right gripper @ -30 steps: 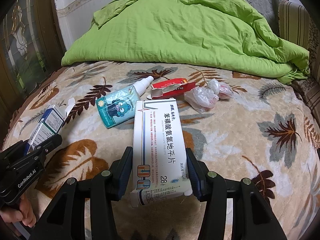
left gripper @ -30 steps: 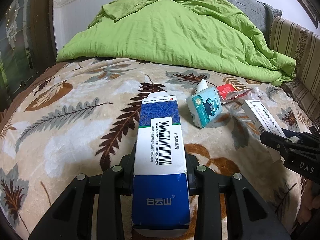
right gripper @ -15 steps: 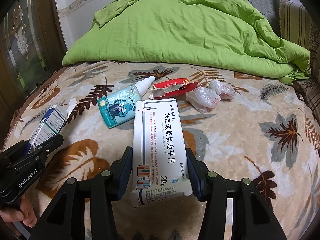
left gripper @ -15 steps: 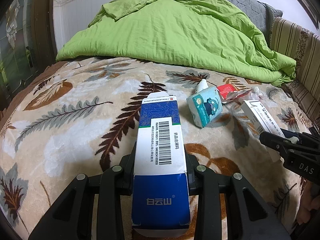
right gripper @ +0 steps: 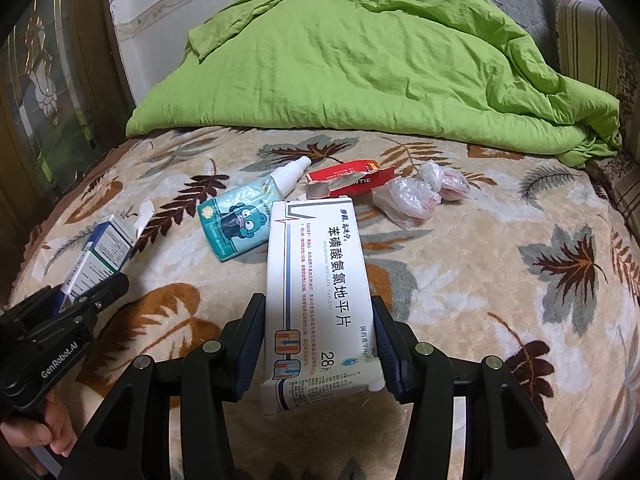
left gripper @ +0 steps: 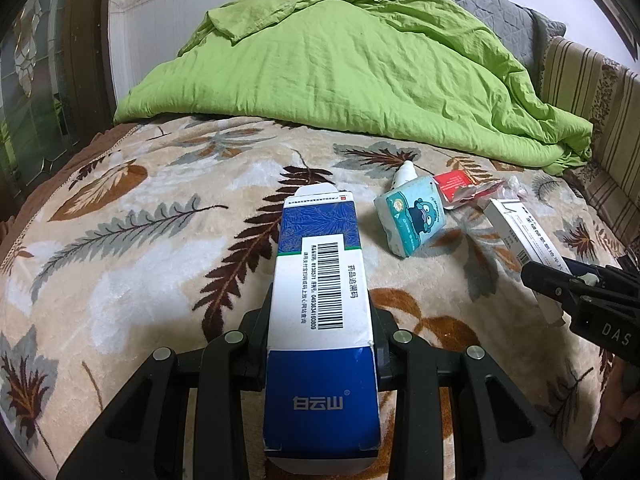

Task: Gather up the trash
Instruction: 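Hold both boxes raised above the bed, then carry both boxes to the red wastebasket and open both grippers over it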

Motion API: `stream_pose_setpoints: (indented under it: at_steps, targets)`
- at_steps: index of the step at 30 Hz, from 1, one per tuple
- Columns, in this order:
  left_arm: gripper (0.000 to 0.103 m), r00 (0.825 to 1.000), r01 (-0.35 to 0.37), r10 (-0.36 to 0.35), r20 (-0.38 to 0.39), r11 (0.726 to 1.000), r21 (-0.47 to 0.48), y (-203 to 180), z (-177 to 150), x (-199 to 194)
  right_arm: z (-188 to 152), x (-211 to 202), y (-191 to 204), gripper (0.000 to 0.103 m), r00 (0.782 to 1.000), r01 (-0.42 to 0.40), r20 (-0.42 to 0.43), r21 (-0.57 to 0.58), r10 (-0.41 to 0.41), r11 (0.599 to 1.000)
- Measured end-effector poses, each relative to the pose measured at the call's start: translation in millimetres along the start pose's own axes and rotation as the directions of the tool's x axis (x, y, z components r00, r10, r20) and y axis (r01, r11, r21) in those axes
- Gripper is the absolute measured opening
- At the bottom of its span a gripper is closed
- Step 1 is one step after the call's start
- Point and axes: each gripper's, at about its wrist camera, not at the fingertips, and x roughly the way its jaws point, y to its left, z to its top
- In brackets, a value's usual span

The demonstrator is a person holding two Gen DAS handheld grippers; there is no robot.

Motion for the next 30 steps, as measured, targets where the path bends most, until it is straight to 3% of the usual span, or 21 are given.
stream_pose_setpoints:
  at_steps: [6,12,15,19,23,27,30]
  targets:
    - [0.033,1.000,-0.002,0.003,0.026,1.000,-0.025,2,-1,-27,-2,-28,5,0.055,0.998,-0.030,0.057,0.000,0.030,1.000]
    - [0.033,0.997,0.004,0.000,0.071,0.998,-0.056,24,4,-97,-11,-49,34,0.055,0.983,-0.178,0.038,-0.006,0.178,0.984]
    - [0.033,0.995,-0.005,0.013,0.101,0.996,-0.086,42,5,-133,-7,-67,62,0.055,0.963,-0.263,0.043,-0.038,0.264,0.964]
    - [0.033,0.991,-0.019,0.042,0.125,0.983,-0.181,81,-5,-178,-1,-90,112,0.055,0.921,-0.386,0.020,-0.111,0.390,0.916]
    - [0.033,0.982,-0.101,0.140,0.125,0.957,-0.273,124,-36,-222,-4,-100,169,0.055,0.865,-0.500,-0.067,-0.182,0.497,0.847]
    - [0.033,0.970,-0.202,0.238,0.042,0.894,-0.401,175,-82,-255,-15,-101,229,0.055,0.789,-0.614,-0.181,-0.217,0.587,0.759]
    - [0.033,0.956,-0.275,0.290,-0.047,0.829,-0.487,209,-122,-274,-27,-98,278,0.055,0.726,-0.686,-0.266,-0.236,0.634,0.688]
